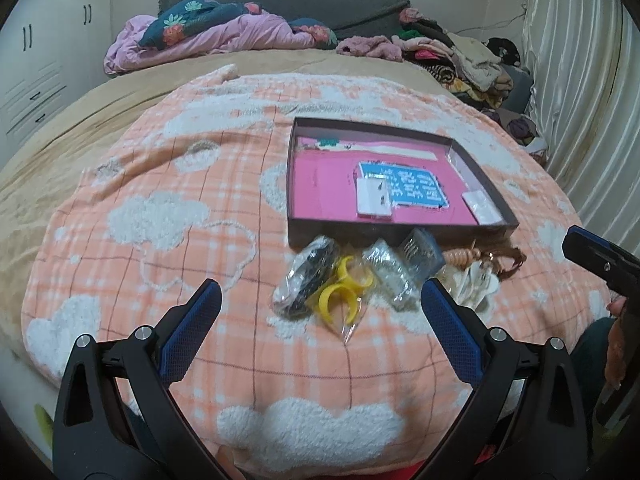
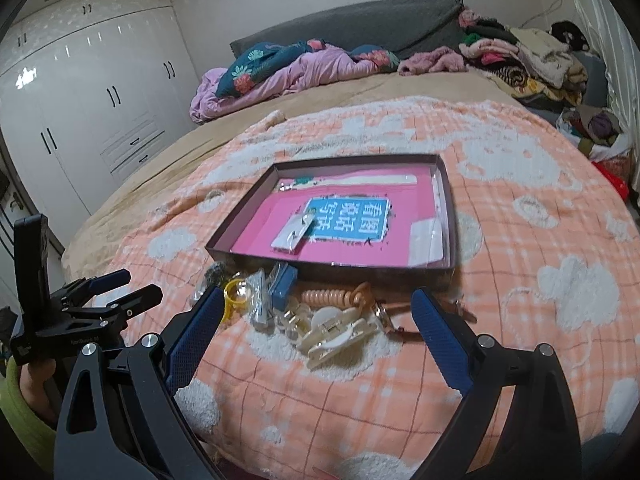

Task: Organize jewelry
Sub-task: 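Grasp the yellow ring bag with the left tool while the right tool grasps the white claw clip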

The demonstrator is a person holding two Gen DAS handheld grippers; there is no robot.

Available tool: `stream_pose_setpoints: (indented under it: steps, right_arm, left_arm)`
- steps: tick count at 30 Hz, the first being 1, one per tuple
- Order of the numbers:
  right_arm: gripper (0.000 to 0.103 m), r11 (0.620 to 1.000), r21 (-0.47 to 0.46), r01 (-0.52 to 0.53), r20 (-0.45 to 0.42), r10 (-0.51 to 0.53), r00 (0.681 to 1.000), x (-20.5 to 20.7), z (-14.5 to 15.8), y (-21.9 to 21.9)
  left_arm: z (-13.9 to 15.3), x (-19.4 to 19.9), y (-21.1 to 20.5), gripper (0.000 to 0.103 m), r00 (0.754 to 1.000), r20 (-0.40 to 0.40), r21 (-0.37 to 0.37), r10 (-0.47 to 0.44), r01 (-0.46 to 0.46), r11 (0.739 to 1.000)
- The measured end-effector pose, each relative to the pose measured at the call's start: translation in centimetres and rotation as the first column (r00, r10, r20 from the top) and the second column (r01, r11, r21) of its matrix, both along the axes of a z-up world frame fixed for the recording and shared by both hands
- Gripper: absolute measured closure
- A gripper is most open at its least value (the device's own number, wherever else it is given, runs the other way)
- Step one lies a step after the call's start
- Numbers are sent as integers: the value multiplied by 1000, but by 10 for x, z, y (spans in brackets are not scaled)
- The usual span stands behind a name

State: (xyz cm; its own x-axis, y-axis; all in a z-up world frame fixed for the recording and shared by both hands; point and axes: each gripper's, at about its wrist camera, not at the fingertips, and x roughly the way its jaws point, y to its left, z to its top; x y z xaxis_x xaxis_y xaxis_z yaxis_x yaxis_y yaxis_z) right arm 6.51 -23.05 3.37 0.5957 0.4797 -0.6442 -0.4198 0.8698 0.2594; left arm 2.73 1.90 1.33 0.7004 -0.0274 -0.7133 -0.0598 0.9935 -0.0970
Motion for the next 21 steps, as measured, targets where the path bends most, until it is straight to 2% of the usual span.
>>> stream_pose_setpoints:
  steps: [11,16,18,21]
  right_arm:
    - [9,1000,-13,-6,-116,4,993,6,-33,9]
    - [12,1000,-18,1,-188,-4,982,12,-52,16]
    - [13,1000,-12,9,-206,-11,979,15,-57,17]
    - [14,1000,3,27,-244,-25,970,20,-66,17]
  left_arm:
    - [-34,-7,11,11,997,-83,-20,-2,0,1000]
    - [-51,-7,4,34,991,-119,-62,-54,47,997]
    - [-58,-4,1,51,988,-132,-74,-73,64,995]
    - [-66,2,-2,54,984,-151,-102,-90,75,992]
